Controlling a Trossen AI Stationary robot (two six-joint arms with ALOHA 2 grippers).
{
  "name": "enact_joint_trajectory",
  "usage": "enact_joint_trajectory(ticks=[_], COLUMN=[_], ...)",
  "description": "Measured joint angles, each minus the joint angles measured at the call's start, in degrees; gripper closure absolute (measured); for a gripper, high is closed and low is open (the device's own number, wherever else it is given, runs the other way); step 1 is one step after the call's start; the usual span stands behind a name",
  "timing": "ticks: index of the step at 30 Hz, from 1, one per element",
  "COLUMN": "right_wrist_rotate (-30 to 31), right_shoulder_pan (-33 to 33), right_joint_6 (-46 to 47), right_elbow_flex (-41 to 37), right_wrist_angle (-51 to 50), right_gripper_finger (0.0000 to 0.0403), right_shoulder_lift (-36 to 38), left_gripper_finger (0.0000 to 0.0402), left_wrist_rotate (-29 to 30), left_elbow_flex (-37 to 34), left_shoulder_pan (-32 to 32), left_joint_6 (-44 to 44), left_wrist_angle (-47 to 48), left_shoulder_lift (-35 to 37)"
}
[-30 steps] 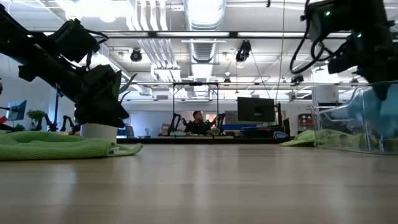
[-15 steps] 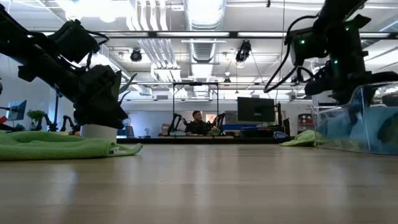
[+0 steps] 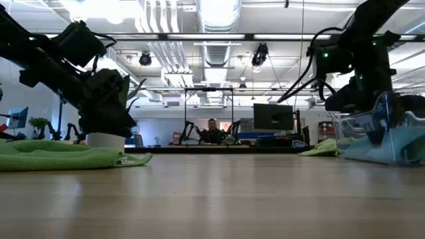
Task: Fold microfiber towels
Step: Put the blue microfiber cloth into the transparent bin
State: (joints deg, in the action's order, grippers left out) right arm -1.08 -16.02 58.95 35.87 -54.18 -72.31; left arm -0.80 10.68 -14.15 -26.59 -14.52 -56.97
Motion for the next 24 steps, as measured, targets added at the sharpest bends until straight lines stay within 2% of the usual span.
enact_joint_trajectory(ticks=[4, 7, 9, 12, 15, 18, 21, 24], right_wrist_rotate=[1.62, 3.78, 4.94, 6.56, 9.38, 12.05, 13.13, 13.2], right_shoulder_pan=[0.53, 1.11, 1.17, 1.17, 1.38, 2.66, 4.9, 7.31], right_joint_6=[-0.76, -1.73, -3.06, -6.21, -9.58, -14.41, -18.31, -20.35], right_elbow_flex=[2.54, 6.91, 10.31, 15.12, 18.9, 20.59, 20.38, 18.67], right_wrist_angle=[-3.48, -10.03, -13.52, -13.58, -7.91, 1.33, 9.99, 16.77], right_gripper_finger=[0.039, 0.039, 0.039, 0.039, 0.039, 0.039, 0.039, 0.039], right_shoulder_lift=[2.74, 6.58, 9.72, 14.98, 19.23, 21.07, 19.5, 14.88], left_gripper_finger=[0.0191, 0.0191, 0.0191, 0.0191, 0.0191, 0.0191, 0.0185, 0.0171], left_wrist_rotate=[-0.23, -0.42, -0.42, -0.45, -0.56, -0.61, -0.75, -0.87], left_elbow_flex=[0.0, 0.0, -0.02, -0.02, -0.02, -0.02, 0.02, 0.98], left_shoulder_pan=[0.0, 0.0, 0.0, 0.02, 0.02, 0.02, 0.02, 0.02], left_joint_6=[-0.05, -0.04, 0.09, 1.41, 1.77, -1.99, -8.05, -13.86], left_wrist_angle=[-0.01, -0.41, -1.98, -7.01, -14.75, -23.57, -31.1, -36.78], left_shoulder_lift=[0.0, 0.0, 0.0, 0.0, 0.0, -1.01, -3.46, -7.89])
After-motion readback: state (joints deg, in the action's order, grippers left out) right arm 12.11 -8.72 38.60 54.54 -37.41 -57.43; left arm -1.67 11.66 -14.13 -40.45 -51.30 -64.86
